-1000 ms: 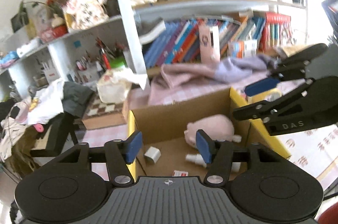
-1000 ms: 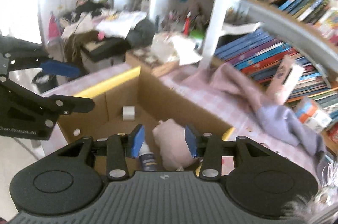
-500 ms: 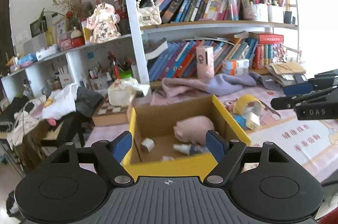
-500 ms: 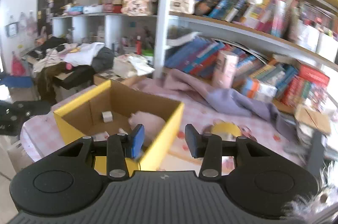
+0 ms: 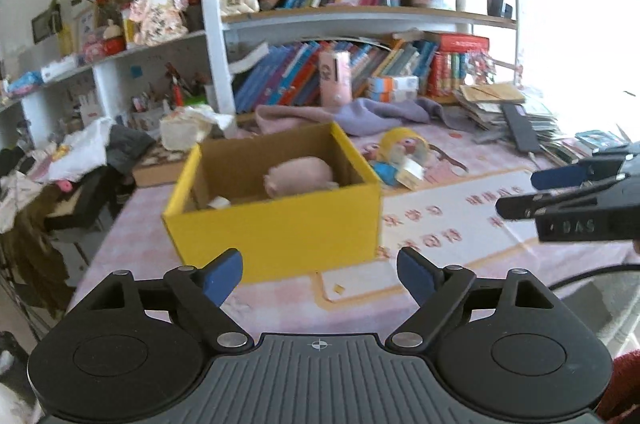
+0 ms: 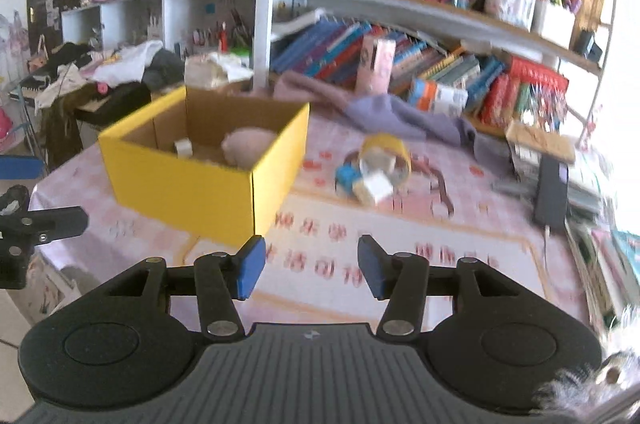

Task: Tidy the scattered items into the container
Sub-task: 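Withdraw both tools from the box toward the yellow tape roll and charger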

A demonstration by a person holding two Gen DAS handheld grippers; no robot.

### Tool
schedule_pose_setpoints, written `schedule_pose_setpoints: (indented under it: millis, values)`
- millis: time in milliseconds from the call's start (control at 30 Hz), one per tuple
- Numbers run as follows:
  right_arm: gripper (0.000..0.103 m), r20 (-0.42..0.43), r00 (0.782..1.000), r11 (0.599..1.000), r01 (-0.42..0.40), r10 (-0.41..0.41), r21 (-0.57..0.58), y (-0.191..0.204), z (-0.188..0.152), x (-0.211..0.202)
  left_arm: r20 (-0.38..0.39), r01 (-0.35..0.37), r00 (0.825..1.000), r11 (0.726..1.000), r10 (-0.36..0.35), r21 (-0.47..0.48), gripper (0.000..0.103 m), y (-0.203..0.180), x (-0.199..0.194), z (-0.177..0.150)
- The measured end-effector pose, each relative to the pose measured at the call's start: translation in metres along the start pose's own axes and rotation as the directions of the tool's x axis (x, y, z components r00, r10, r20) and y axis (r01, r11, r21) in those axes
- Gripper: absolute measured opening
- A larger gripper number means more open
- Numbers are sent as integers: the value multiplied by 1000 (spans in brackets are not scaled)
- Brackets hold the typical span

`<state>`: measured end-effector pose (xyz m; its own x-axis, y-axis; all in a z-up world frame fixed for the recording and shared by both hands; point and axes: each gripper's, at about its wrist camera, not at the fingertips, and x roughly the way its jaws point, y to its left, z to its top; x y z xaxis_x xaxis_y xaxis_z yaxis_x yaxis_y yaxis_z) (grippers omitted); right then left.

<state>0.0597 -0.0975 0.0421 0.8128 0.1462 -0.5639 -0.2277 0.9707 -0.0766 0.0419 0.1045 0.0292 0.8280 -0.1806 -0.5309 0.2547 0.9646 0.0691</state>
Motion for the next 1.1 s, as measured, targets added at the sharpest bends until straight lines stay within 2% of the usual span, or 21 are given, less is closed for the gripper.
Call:
schedule_pose_setpoints:
  millis: [233,300,433,567,700,1100]
  values:
    - [54,-89,996,999,25,-22,32,0,-27,-6,-67,63,996,998,-63,-7,87,-17,10,-13]
    - [59,-99,995,998,38,-34,46,-3,-30,-8,-79,78,994,997,-77,3,87,-21,11,-15]
    - [61,-130,991,997,49,-40,67,-6,-35,-7,-85,95,992,995,-93,23,87,-27,14,-15]
    - [67,-143,988,996,71,-63,56,-9,-35,-6,-92,109,990,994,-106,30,88,-30,17,-14]
    - [70,-194,979,996,76,-65,52,-16,-37,1,-97,142,986,988,-137,52,88,-38,21,-11]
    - [75,-216,970,986,134,-110,101,-50,-41,6,-131,242,966,958,-223,154,88,-80,52,4]
